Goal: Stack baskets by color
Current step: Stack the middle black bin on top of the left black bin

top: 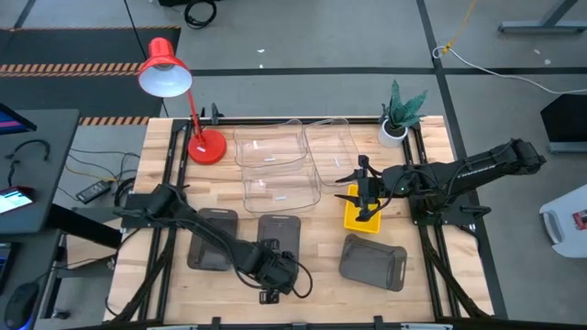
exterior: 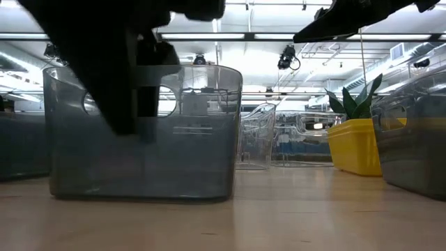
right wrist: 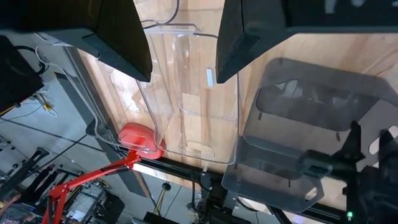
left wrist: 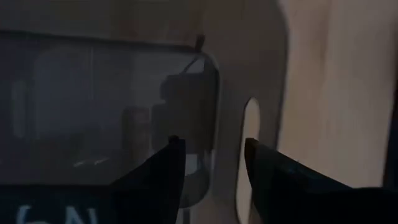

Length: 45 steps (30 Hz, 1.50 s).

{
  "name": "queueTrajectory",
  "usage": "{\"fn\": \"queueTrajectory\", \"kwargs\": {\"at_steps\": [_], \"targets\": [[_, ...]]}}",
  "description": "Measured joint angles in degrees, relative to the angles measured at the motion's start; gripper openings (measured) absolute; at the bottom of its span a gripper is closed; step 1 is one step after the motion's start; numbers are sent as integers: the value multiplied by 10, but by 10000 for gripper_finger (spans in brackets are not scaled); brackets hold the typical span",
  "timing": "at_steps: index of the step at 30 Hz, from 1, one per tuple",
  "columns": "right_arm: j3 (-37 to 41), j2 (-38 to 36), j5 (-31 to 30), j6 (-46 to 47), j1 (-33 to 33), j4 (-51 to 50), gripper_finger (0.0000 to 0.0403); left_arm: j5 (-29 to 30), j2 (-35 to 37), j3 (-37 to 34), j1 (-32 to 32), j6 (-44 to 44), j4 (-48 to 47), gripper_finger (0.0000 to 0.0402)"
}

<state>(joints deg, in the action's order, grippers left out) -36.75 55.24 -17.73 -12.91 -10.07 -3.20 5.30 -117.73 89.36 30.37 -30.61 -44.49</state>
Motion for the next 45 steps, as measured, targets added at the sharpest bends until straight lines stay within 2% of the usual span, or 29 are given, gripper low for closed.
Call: {"fn": "queueTrajectory", "kwargs": {"at_steps": [6, 12, 17, 21, 25, 29, 34, 40, 45], "targets": [[0, 0, 4, 2, 0, -1, 183, -6, -15, 0, 4, -2, -15, 152], [0, 0, 5, 3, 0, 0, 183, -13, -18, 1, 4, -14, -14, 76], [0, 0, 5, 3, 0, 1, 183, -48, -16, 1, 4, -12, -18, 12], [0, 0, 5, 3, 0, 2, 183, -61, -10, 33, 3, -4, -56, 12], [0, 0, 5, 3, 0, 3, 183, -60, -8, 106, 4, 12, -129, 8], [0, 0, 5, 5, 0, 1, 183, -24, -5, 188, 15, 13, -205, 6], [0, 0, 5, 14, 0, -4, 183, 27, -4, 246, 37, -11, -301, 7], [0, 0, 10, 29, 0, -8, 183, 95, 12, 253, 76, -53, -395, 7], [0, 0, 13, 39, 0, -9, 183, 150, 69, 210, 109, -95, -399, 6]]}}
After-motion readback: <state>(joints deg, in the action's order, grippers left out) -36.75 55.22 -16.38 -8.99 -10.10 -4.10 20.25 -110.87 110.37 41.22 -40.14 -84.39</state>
